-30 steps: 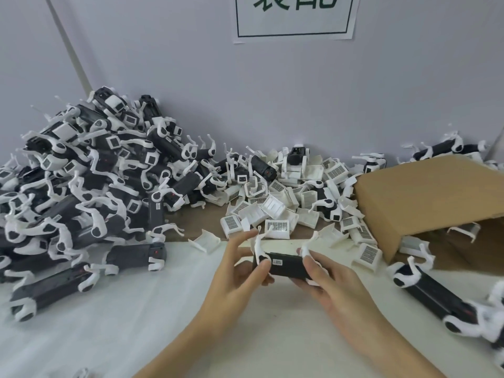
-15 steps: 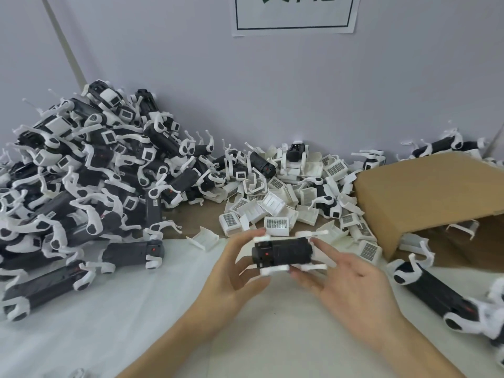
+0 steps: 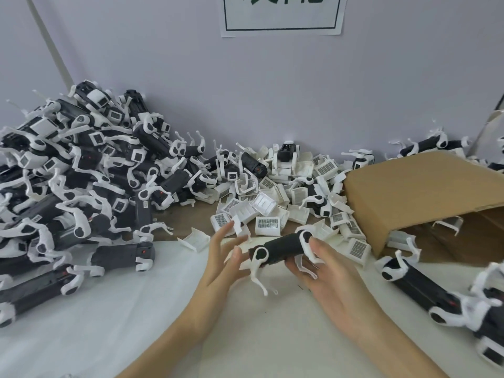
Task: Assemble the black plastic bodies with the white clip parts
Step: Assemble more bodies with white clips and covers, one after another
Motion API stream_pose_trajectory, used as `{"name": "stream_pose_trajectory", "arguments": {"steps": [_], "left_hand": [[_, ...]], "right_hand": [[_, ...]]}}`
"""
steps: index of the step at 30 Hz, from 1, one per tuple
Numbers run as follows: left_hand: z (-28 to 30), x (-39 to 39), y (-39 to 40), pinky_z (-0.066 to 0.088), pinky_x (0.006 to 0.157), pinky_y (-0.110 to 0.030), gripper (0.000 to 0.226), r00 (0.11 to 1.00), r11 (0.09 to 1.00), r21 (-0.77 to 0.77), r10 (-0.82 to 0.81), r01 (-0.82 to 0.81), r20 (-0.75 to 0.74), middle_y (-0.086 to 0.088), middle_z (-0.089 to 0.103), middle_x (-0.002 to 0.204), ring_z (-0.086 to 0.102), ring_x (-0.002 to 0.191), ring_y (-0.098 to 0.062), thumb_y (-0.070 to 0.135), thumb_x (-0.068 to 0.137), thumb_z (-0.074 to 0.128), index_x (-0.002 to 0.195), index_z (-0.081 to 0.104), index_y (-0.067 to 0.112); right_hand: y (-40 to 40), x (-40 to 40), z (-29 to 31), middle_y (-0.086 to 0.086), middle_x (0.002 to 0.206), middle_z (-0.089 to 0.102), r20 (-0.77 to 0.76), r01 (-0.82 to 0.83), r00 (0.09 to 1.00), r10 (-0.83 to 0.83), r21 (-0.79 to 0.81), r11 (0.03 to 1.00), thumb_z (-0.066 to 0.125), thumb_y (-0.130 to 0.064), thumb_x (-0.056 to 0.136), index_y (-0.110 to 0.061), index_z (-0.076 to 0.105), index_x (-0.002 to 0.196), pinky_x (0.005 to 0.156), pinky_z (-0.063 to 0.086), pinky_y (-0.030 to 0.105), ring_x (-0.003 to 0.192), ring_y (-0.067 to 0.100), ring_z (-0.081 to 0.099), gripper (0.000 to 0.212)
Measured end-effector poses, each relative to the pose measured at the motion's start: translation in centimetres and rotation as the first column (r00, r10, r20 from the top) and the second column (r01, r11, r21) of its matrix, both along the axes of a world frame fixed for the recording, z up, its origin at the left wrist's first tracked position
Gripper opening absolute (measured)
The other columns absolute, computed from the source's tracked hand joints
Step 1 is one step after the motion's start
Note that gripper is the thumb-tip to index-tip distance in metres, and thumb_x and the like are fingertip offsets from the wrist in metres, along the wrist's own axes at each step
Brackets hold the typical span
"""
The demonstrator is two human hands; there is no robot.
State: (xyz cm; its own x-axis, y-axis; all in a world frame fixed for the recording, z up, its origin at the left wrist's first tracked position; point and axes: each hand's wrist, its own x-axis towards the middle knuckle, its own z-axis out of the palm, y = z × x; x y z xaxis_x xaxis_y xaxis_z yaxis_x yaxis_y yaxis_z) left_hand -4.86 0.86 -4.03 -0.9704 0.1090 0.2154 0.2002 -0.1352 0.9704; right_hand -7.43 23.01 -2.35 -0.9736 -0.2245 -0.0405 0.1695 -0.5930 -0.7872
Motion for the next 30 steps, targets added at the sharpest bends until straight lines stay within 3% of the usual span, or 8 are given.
{"name": "stream_pose_trajectory", "arguments": {"steps": [6, 11, 13, 15, 18, 21, 24, 30], "left_hand": [[0.3, 0.3, 0.2, 0.053, 0.086, -0.022, 0.047, 0.998, 0.991, -0.123, 0.058, -0.057, 0.007, -0.006, 0.075, 0.106, 0.073, 0.098, -0.025, 0.060, 0.092, 0.064, 0.134, 0.060, 0.038], [0.2, 0.5, -0.1, 0.049, 0.092, -0.017, 0.035, 0.998, 0.986, -0.156, 0.048, -0.052, -0.029, 0.004, 0.072, 0.121, 0.069, 0.112, -0.015, 0.039, 0.099, 0.062, 0.133, 0.063, 0.033], [0.1, 0.5, 0.3, 0.048, 0.102, -0.018, 0.037, 0.974, 0.949, -0.262, 0.130, -0.176, -0.185, 0.010, 0.064, 0.139, 0.059, 0.132, -0.010, 0.033, 0.102, 0.061, 0.139, 0.059, 0.035], [-0.2, 0.4, 0.7, 0.039, 0.113, -0.018, 0.045, 0.878, 0.816, -0.422, 0.200, -0.395, -0.435, 0.013, 0.053, 0.149, 0.047, 0.145, -0.012, 0.027, 0.101, 0.065, 0.144, 0.056, 0.034], [-0.7, 0.2, 1.4, 0.045, 0.100, -0.014, 0.055, 0.802, 0.698, -0.503, 0.173, -0.509, -0.572, 0.006, 0.047, 0.145, 0.052, 0.131, -0.009, 0.021, 0.096, 0.078, 0.146, 0.058, 0.031], [-0.9, -0.2, 1.1, 0.051, 0.092, -0.016, 0.052, 0.797, 0.708, -0.453, 0.262, -0.542, -0.544, 0.007, 0.055, 0.130, 0.059, 0.116, -0.006, 0.011, 0.090, 0.084, 0.135, 0.067, 0.031], [-0.6, -0.4, 0.6, 0.050, 0.094, -0.019, 0.046, 0.885, 0.812, -0.386, 0.313, -0.437, -0.344, 0.018, 0.067, 0.120, 0.065, 0.114, -0.004, 0.004, 0.092, 0.079, 0.125, 0.070, 0.036], [0.0, -0.1, 0.6, 0.054, 0.093, -0.038, 0.029, 0.977, 0.932, -0.322, 0.114, -0.168, -0.180, 0.012, 0.075, 0.121, 0.069, 0.116, -0.011, 0.030, 0.103, 0.066, 0.131, 0.066, 0.040]], "right_hand": [[-0.8, 0.5, -0.4, 0.009, 0.105, 0.071, -0.163, 0.015, 0.986, 0.028, 0.253, 0.967, 0.073, -0.037, 0.089, -0.014, 0.070, 0.117, 0.102, 0.047, 0.041, 0.097, 0.019, 0.066, 0.036], [-0.7, 0.7, -1.1, 0.001, 0.086, 0.061, -0.223, 0.072, 0.974, 0.028, 0.429, 0.900, 0.076, -0.051, 0.084, -0.024, 0.074, 0.113, 0.083, 0.039, 0.038, 0.087, 0.020, 0.052, 0.040], [-0.8, 0.7, -1.0, -0.003, 0.092, 0.072, -0.262, 0.162, 0.964, -0.045, 0.443, 0.882, 0.078, -0.044, 0.083, -0.029, 0.074, 0.114, 0.076, 0.048, 0.025, 0.088, 0.014, 0.062, 0.034], [-1.1, 0.8, -0.6, -0.007, 0.097, 0.077, -0.321, 0.271, 0.938, -0.130, 0.447, 0.852, 0.083, -0.041, 0.080, -0.034, 0.073, 0.112, 0.068, 0.052, 0.017, 0.086, 0.006, 0.069, 0.035], [-1.6, 1.4, -0.5, -0.006, 0.102, 0.078, -0.386, 0.337, 0.908, -0.165, 0.434, 0.836, 0.091, -0.037, 0.073, -0.035, 0.071, 0.110, 0.069, 0.054, 0.019, 0.092, 0.007, 0.073, 0.043], [-2.1, 2.0, -0.6, -0.002, 0.106, 0.078, -0.462, 0.321, 0.883, -0.086, 0.461, 0.827, 0.076, -0.050, 0.082, -0.032, 0.069, 0.113, 0.083, 0.053, 0.022, 0.101, 0.013, 0.073, 0.037], [-2.2, 2.1, -0.7, 0.001, 0.121, 0.075, -0.471, 0.218, 0.881, 0.038, 0.476, 0.852, 0.052, -0.042, 0.102, -0.030, 0.065, 0.134, 0.097, 0.054, 0.030, 0.113, 0.020, 0.070, 0.036], [-2.4, 1.7, -1.3, -0.015, 0.144, 0.060, -0.534, 0.242, 0.819, 0.211, 0.654, 0.717, 0.063, -0.007, 0.100, -0.035, 0.051, 0.146, 0.111, 0.045, 0.026, 0.138, 0.006, 0.053, 0.055]]}}
